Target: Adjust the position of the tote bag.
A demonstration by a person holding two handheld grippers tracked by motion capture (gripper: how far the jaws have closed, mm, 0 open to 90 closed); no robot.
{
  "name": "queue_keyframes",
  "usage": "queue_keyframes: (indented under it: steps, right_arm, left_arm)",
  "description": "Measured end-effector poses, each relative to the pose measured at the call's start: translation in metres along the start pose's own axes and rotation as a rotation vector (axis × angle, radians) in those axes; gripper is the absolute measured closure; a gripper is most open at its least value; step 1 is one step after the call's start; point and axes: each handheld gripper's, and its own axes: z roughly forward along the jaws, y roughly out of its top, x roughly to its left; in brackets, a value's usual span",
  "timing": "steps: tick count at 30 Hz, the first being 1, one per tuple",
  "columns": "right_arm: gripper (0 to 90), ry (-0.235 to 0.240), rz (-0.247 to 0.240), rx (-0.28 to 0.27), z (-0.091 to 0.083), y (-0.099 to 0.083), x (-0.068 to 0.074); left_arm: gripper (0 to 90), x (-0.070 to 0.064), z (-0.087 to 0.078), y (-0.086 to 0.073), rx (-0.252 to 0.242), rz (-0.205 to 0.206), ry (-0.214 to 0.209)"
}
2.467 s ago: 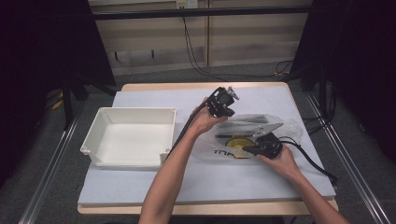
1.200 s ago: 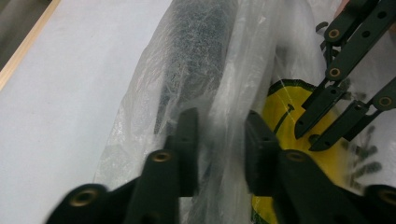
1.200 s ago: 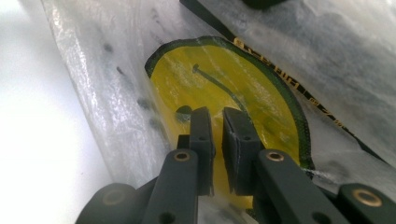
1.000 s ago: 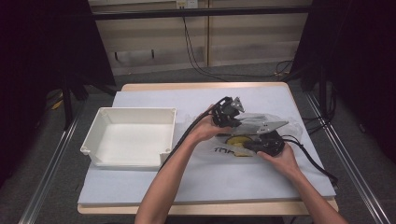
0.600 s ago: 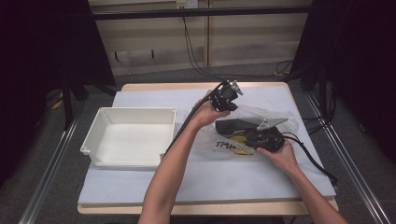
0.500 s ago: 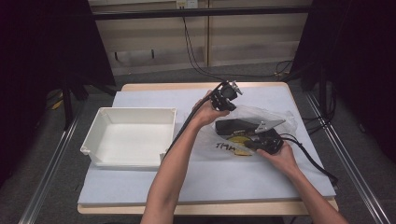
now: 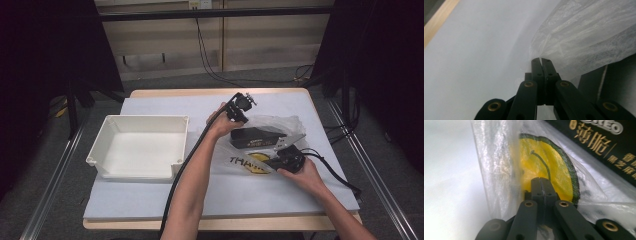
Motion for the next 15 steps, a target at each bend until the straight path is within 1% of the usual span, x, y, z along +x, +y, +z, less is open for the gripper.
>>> queue_keyframes:
  steps: [1,2,3,4,5,6,7,8,9,11,12,13,14,15]
  right_arm:
    - [90.0,0.002,0.002,0.002,0.0,0.0,0.0]
    - [90.0,0.004,0.002,0.003,0.0,0.0,0.0]
    - [90.0,0.004,0.005,0.002,0.0,0.0,0.0]
    - [90.0,0.005,0.007,0.0,0.0,0.0,0.0]
    - [90.0,0.005,0.008,0.0,0.0,0.0,0.0]
    - [90.0,0.005,0.01,0.0,0.0,0.0,0.0]
    - [90.0,0.002,0.015,0.003,0.0,0.0,0.0]
    - [90.0,0.004,0.015,0.002,0.0,0.0,0.0]
    - [90.0,0.0,0.014,0.0,0.0,0.0,-0.001]
    - [90.0,0.003,0.014,-0.006,0.0,0.0,-0.001]
    - [90.0,-0.003,0.013,-0.013,-0.001,0.001,-0.001]
    - [90.0,0.002,0.017,-0.022,-0.002,0.001,-0.002]
    - [90.0,-0.006,0.018,-0.029,-0.004,0.002,-0.002]
    - [90.0,-0.005,0.021,-0.045,-0.006,0.002,-0.002]
  left_arm:
    - [90.0,0.001,0.002,-0.001,0.012,0.006,-0.002]
    - [90.0,0.002,0.004,-0.002,0.022,-0.008,-0.008]
    - [90.0,0.002,0.006,-0.003,0.032,-0.003,-0.007]
    - [90.0,0.002,0.008,-0.005,0.035,-0.004,-0.012]
    - [90.0,0.002,0.011,-0.006,0.024,-0.005,-0.015]
    - [90.0,0.002,0.011,-0.007,0.026,-0.019,-0.015]
    - [90.0,0.001,0.013,-0.009,0.007,-0.036,-0.02]
    - [90.0,0.001,0.013,-0.009,0.024,-0.03,-0.026]
    - [89.5,0.001,0.013,-0.009,0.032,-0.027,-0.015]
    - [87.8,0.001,0.01,-0.009,0.0,-0.03,-0.016]
    - [85.5,0.002,0.007,-0.008,-0.014,-0.038,-0.015]
    - [83.2,0.001,0.004,-0.008,-0.039,-0.057,-0.022]
    - [80.6,0.001,0.0,-0.007,-0.053,-0.047,-0.016]
    - [75.7,0.001,-0.004,-0.005,-0.068,-0.041,-0.011]
